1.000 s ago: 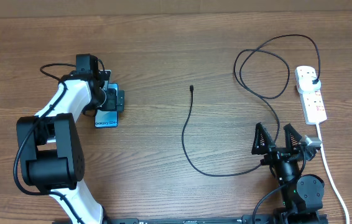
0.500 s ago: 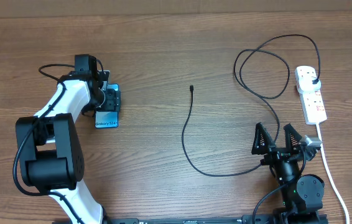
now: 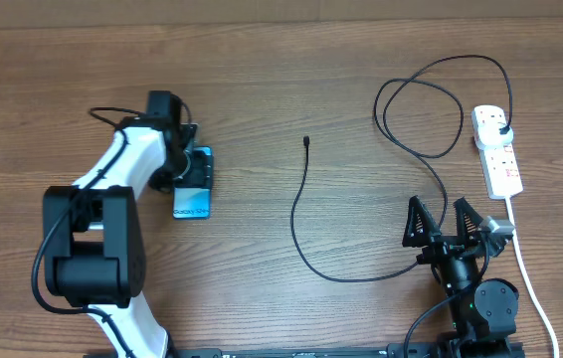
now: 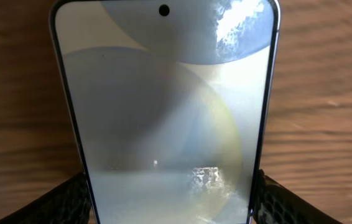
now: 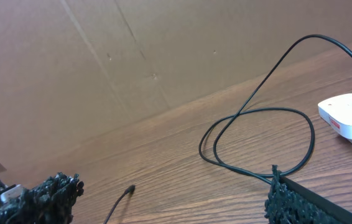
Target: Plug charger to phone and switch on socket
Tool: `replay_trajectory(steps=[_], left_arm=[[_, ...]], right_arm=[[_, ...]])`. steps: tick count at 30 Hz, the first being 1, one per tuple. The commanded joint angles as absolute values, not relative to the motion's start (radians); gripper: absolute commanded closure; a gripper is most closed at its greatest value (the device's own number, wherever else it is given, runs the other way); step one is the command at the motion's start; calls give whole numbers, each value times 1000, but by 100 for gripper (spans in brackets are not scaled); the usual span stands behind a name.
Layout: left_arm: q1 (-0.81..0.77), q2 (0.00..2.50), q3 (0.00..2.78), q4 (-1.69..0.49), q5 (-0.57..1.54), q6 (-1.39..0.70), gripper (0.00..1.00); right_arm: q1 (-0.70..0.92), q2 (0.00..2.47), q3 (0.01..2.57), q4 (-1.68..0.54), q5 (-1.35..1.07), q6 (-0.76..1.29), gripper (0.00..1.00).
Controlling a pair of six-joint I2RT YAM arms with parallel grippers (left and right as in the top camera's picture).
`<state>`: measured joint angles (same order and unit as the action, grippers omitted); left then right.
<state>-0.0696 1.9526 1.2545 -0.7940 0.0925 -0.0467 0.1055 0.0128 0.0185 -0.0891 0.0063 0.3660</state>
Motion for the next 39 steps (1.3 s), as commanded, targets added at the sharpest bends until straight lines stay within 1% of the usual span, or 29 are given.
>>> replay_trajectory(steps=[1, 7, 9, 12, 15, 17, 21, 26, 31, 34, 39], left_arm=[[-142, 1991, 1218, -817, 176, -117, 23], [-229, 1991, 1218, -815, 161, -126, 22], [-251, 1991, 1218, -814, 97, -172, 21], [-274, 1991, 1218, -810, 30, -215, 17], [-288, 1991, 1218, -799, 27, -220, 14], [-295, 1991, 1218, -788, 27, -241, 11], [-311, 1991, 1214, -759, 26, -244, 6], [-318, 1991, 1213, -745, 22, -244, 5], [-318, 1991, 1213, -747, -31, -220, 7], [-318, 1991, 1213, -744, -33, -179, 7], [-318, 1991, 1213, -744, -25, -179, 9]], right_arm=[[110, 3, 8, -83, 6, 363, 0], [110, 3, 8, -83, 6, 363, 0], [110, 3, 8, -83, 6, 363, 0], [110, 3, 8, -83, 6, 363, 0], [110, 3, 8, -83, 6, 363, 0], [110, 3, 8, -83, 6, 363, 0], [110, 3, 8, -83, 6, 363, 0], [110, 3, 8, -83, 6, 363, 0], [110, 3, 8, -83, 6, 363, 0], [110, 3, 8, -83, 6, 363, 0], [110, 3, 8, -83, 6, 363, 0]])
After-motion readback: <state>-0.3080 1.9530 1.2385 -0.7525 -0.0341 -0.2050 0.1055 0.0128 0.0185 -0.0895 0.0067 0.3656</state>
